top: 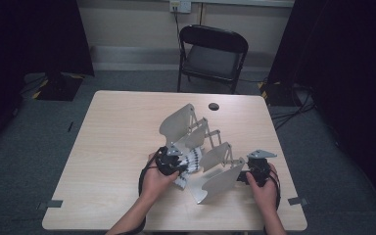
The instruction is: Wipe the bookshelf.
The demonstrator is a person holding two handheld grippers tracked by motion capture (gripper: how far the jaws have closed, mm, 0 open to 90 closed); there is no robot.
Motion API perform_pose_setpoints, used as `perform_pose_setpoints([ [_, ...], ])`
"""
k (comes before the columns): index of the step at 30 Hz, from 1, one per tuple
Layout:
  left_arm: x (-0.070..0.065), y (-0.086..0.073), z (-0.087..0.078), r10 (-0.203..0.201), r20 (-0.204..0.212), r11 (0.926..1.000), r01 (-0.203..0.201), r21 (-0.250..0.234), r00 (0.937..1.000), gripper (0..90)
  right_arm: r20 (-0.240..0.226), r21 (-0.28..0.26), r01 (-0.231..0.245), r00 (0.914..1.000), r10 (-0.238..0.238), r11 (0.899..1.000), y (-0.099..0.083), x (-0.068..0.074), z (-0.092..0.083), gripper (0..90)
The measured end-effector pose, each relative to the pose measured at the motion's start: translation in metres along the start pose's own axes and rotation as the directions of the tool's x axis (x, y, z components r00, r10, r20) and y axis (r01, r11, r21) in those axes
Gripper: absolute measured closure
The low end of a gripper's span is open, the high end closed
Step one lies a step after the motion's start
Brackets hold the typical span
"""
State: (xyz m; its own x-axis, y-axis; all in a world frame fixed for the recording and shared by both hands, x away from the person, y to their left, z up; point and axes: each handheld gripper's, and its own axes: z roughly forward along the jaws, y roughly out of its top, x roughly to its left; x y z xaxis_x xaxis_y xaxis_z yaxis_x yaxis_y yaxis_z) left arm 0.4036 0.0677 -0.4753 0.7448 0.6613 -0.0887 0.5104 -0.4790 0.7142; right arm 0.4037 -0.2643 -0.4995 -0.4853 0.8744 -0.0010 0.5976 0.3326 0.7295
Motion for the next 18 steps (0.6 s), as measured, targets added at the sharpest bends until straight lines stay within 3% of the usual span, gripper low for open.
perform_pose_setpoints([
  [3,-0.002,-0.005,0.005,-0.011,0.010,0.9999,0.011,0.008,0.9999,75.9,0.000,0.000,0.000,1.0000,0.000,1.000,0.000,0.000,0.000,11.6],
  [6,-0.003,-0.005,0.003,0.002,0.009,0.9999,-0.003,0.014,1.0000,75.9,0.000,0.001,0.002,1.0000,-0.002,1.000,0.000,0.000,0.000,11.7],
  [9,-0.005,0.000,-0.003,0.001,0.019,0.9999,-0.001,-0.015,0.9998,75.9,0.000,0.000,0.002,1.0000,-0.002,1.000,0.000,0.000,0.000,11.7],
  [14,-0.010,0.024,-0.021,0.023,0.020,0.9972,-0.022,-0.071,0.9995,75.9,0.000,0.001,0.002,1.0000,-0.002,1.000,0.000,0.000,0.000,11.7],
  [18,-0.014,0.053,-0.045,0.045,-0.003,0.9880,-0.045,-0.148,0.9990,75.9,0.000,0.001,0.002,1.0000,-0.002,1.000,0.000,0.000,0.000,11.7],
])
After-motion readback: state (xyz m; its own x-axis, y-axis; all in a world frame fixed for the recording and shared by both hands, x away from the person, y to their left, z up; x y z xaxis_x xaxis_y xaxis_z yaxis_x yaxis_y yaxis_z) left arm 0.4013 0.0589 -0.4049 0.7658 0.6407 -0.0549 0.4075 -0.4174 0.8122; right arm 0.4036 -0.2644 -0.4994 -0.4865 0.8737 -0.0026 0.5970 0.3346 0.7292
